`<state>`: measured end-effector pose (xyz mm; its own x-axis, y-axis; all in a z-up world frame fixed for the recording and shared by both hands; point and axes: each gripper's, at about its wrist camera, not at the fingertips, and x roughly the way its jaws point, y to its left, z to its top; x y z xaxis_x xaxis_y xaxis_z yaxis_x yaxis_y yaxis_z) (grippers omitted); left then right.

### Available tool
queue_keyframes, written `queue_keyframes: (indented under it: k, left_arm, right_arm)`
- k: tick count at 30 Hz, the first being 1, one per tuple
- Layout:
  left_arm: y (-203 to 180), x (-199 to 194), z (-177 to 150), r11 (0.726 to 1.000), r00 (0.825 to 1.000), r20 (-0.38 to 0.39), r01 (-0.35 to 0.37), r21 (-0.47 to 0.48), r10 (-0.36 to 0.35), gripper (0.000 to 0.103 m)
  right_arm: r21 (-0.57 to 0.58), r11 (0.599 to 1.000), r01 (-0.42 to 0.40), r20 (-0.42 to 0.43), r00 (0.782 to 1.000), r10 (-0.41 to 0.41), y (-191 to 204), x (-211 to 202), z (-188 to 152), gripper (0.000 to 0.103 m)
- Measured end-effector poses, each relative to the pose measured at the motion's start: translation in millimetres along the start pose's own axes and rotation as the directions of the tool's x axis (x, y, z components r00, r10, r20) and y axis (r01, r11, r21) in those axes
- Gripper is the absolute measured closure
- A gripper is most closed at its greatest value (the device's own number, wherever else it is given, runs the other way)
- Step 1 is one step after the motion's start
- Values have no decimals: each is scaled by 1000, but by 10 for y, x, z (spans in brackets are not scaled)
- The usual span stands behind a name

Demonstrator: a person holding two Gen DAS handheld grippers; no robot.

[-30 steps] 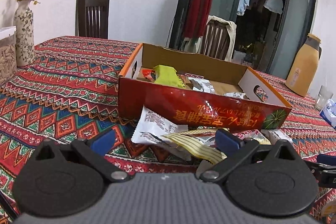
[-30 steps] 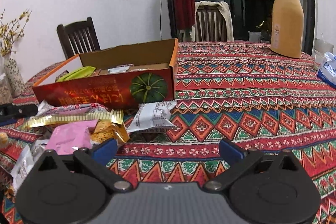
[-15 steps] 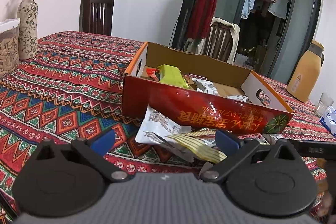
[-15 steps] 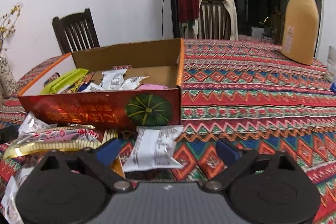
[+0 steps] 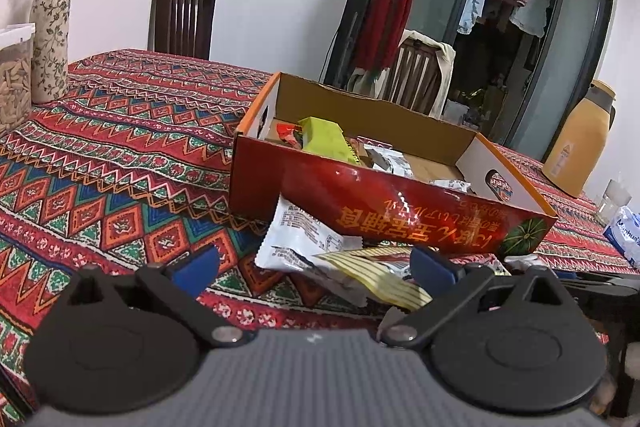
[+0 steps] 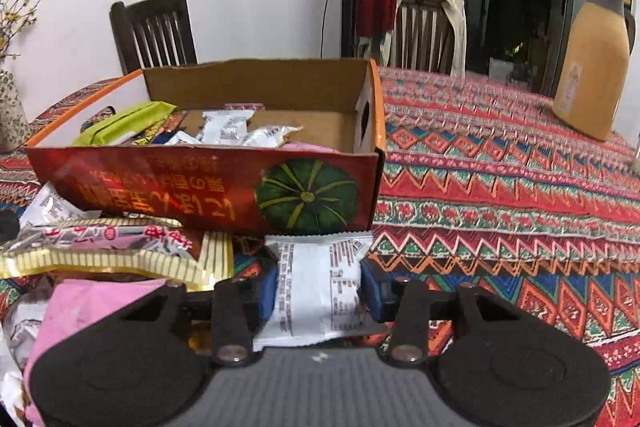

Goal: Organize snacks
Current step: 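Grasp another white wrapped packet with the right gripper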

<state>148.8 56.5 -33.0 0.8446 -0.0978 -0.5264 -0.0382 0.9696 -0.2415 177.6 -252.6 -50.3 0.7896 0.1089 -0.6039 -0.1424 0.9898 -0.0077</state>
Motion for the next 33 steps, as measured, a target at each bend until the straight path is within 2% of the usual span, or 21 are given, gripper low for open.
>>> queue_keyframes:
  k: [5, 10, 22, 28, 33]
  left_arm:
    - [1, -4, 1, 1000, 1000, 2, -4, 0, 4, 0]
    - [-13, -13, 5, 1000, 1000, 2, -23, 2, 23, 0]
    - [-108, -418, 33, 998, 999, 32, -33, 44, 32, 0]
    - [-96, -616, -77, 996, 999, 5, -54, 69, 54, 0]
    - [-107, -692, -222, 995, 997, -48, -48, 91, 52, 0]
  right_arm:
    - [16, 1000, 2, 87, 996, -3, -31, -328, -56, 63]
    - [43, 999, -3, 135, 991, -3, -81, -654, -196, 63]
    - [79, 995, -69, 134, 989, 58, -93, -956, -592, 63]
    - [72, 991, -112, 128, 986, 103, -32, -1008, -756, 63]
    - [77, 987, -138, 125, 984, 127, -12, -1048, -853, 63]
